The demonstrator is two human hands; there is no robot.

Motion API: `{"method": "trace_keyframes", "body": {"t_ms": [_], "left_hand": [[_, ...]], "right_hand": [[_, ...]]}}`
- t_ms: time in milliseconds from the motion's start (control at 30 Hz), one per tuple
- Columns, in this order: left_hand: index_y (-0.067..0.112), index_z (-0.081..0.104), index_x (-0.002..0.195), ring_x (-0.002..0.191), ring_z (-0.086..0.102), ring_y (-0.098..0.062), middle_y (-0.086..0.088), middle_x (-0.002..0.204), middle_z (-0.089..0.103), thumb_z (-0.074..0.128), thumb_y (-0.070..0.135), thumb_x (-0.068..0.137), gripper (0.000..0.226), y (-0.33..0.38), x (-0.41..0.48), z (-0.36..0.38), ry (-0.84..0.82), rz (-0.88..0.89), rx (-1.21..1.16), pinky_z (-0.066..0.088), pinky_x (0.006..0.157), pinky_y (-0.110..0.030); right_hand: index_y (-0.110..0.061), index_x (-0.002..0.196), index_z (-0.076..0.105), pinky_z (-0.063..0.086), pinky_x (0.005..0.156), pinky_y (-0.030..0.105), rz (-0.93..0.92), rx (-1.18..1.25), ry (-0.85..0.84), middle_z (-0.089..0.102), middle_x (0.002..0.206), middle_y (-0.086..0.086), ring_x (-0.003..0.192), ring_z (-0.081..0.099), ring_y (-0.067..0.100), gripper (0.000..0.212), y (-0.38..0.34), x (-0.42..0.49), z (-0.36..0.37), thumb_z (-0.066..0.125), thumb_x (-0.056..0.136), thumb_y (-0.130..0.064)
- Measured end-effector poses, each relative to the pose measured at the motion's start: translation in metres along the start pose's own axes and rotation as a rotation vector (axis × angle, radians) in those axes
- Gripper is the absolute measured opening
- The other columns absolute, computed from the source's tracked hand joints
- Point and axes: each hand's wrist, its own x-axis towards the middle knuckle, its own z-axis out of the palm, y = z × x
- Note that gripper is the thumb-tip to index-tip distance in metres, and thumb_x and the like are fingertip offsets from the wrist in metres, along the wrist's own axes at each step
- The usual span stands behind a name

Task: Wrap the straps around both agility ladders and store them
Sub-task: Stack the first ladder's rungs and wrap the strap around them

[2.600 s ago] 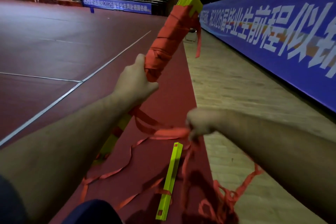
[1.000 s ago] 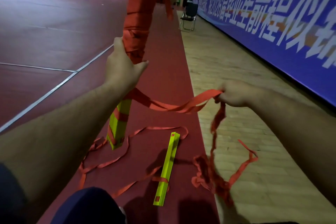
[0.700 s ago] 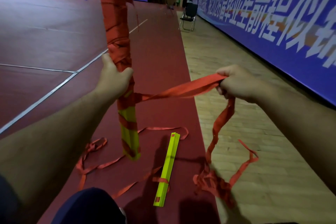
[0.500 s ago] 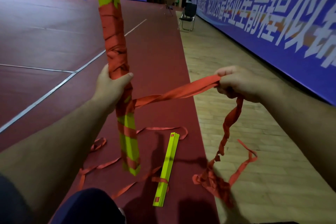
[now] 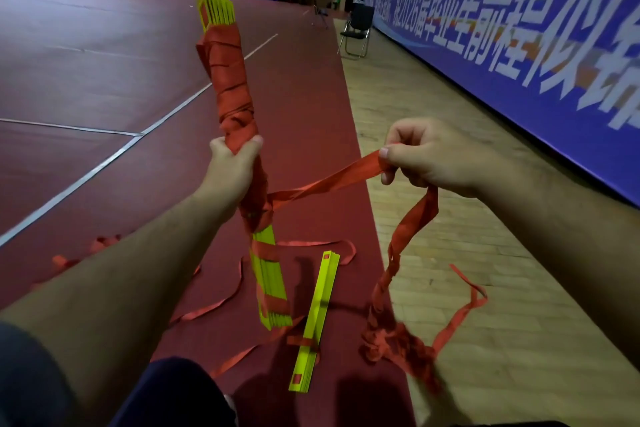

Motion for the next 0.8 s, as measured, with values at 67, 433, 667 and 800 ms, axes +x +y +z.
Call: {"method": "trace_keyframes", "body": {"t_ms": [67,433,667,800], "left_hand": [[0.013,0.040,0.119,0.069,0.060,-0.020,-0.012,0.096,0.057,0.057,0.026,0.095,0.033,-0.001,0.000,0.003,-0.017,-0.074,-0.056,0.057,0.061,-0.029],[0.020,0.052,0.087,0.065,0.058,-0.010,0.008,0.069,0.058,0.076,0.009,0.085,0.026,-0.025,-0.014,0.010,0.021,0.083,-0.223,0.052,0.066,-0.032],[0.009,0.042,0.121,0.080,0.061,-0.019,-0.003,0.094,0.056,0.074,0.018,0.078,0.054,-0.050,-0.022,0.027,0.153,-0.048,-0.288,0.055,0.073,-0.039],[0.003,0.044,0.118,0.070,0.060,-0.021,-0.009,0.085,0.053,0.058,-0.003,0.074,0.046,-0.076,-0.021,0.035,0.052,-0.153,-0.443,0.053,0.059,-0.032]], "right_hand": [[0.000,0.084,0.056,0.029,0.051,0.033,-0.022,0.000,0.003,0.073,0.070,0.009,0.061,0.041,0.029,0.013,-0.005,-0.003,0.006,0.058,0.096,-0.005],[-0.002,0.073,0.052,0.036,0.048,0.022,-0.223,-0.123,0.041,0.046,0.057,-0.008,0.049,0.043,0.005,0.023,-0.002,-0.009,0.047,0.069,0.088,-0.005],[-0.017,0.071,0.047,0.034,0.055,0.029,-0.298,-0.320,-0.027,0.048,0.062,0.002,0.058,0.038,0.009,0.027,0.023,-0.025,0.074,0.072,0.080,-0.016],[-0.027,0.069,0.040,0.033,0.053,0.028,-0.212,-0.408,-0.053,0.045,0.059,-0.006,0.056,0.039,0.012,0.036,0.046,-0.028,0.081,0.072,0.079,-0.014]]}}
